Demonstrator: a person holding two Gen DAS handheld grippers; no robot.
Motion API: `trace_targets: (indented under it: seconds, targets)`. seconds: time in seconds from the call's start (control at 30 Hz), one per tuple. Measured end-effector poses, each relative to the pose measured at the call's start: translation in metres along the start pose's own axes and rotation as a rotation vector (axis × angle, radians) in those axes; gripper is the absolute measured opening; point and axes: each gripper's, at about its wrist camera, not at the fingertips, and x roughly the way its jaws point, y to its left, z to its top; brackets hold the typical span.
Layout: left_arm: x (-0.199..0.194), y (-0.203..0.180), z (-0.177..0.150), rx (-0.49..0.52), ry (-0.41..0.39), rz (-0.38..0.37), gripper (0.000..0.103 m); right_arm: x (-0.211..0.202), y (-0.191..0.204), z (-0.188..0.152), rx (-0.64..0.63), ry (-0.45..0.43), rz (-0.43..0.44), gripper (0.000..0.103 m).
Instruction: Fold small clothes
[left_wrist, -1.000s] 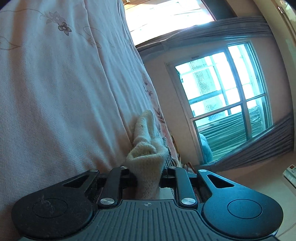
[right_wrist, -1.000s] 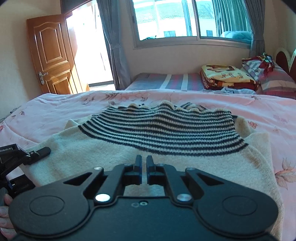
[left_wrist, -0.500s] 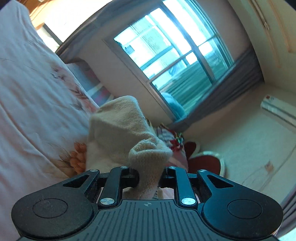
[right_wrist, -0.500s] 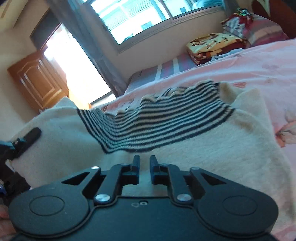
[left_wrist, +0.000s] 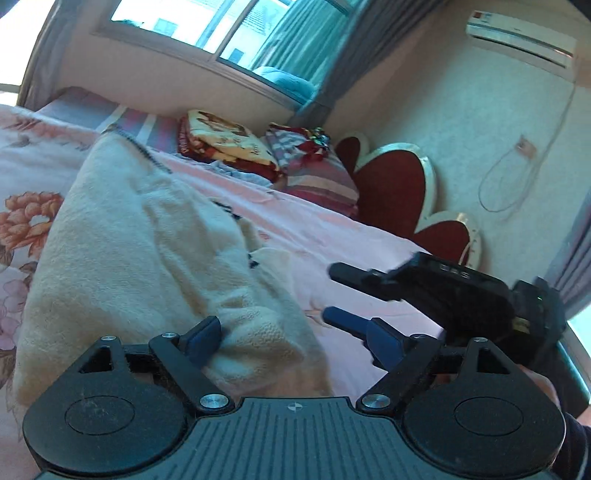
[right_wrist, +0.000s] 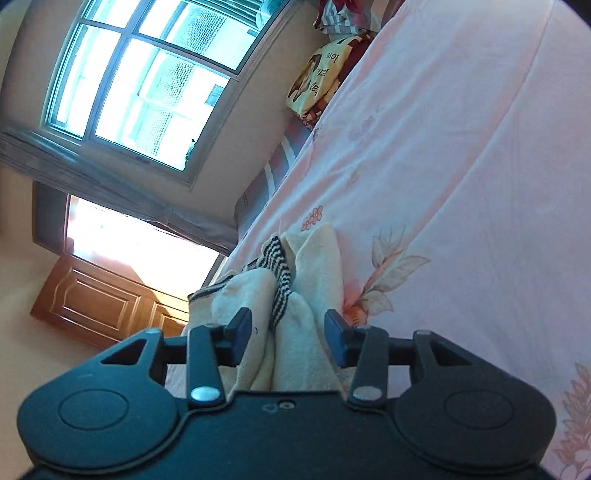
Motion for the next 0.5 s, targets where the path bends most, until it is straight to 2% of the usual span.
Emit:
trace_targets:
  seconds: [0.07, 0.1, 0.2, 0.27, 0.37, 0.47, 0.5]
  targets:
    - [-0.033, 0.005, 0.01, -0.022, -0.056, -0.028, 0.084, 0.007, 0.007, -0.003, -0.008, 0.028, 0.032, 0.044]
    - [-0.052, 0.016, 0.02, -0.037, -0.103, -0.014, 0.085, 0.011, 0.011, -0.004, -0.019, 0.051, 0.051, 0.046]
    - [-0.083, 0.06, 0.037, -0.088, -0.195, 0.131, 0.085, 0.026, 0.024, -0.003, -0.061, 0.118, 0.064, 0.061]
    - [-0.08, 0.097, 0.047, -0.149, -0.162, 0.219, 0.085, 0.045, 0.032, -0.005, -0.085, 0.172, 0.049, 0.061]
    - [-0.065, 0.128, 0.042, -0.188, -0.08, 0.273, 0.084, 0.07, 0.042, -0.012, -0.131, 0.26, 0.005, 0.058]
    - [-0.05, 0.137, 0.026, -0.188, -0.003, 0.304, 0.085, 0.087, 0.054, -0.02, -0.186, 0.29, -0.013, 0.051]
    - [-0.043, 0.137, 0.021, -0.202, -0.001, 0.293, 0.085, 0.091, 0.059, -0.024, -0.228, 0.293, -0.041, 0.041]
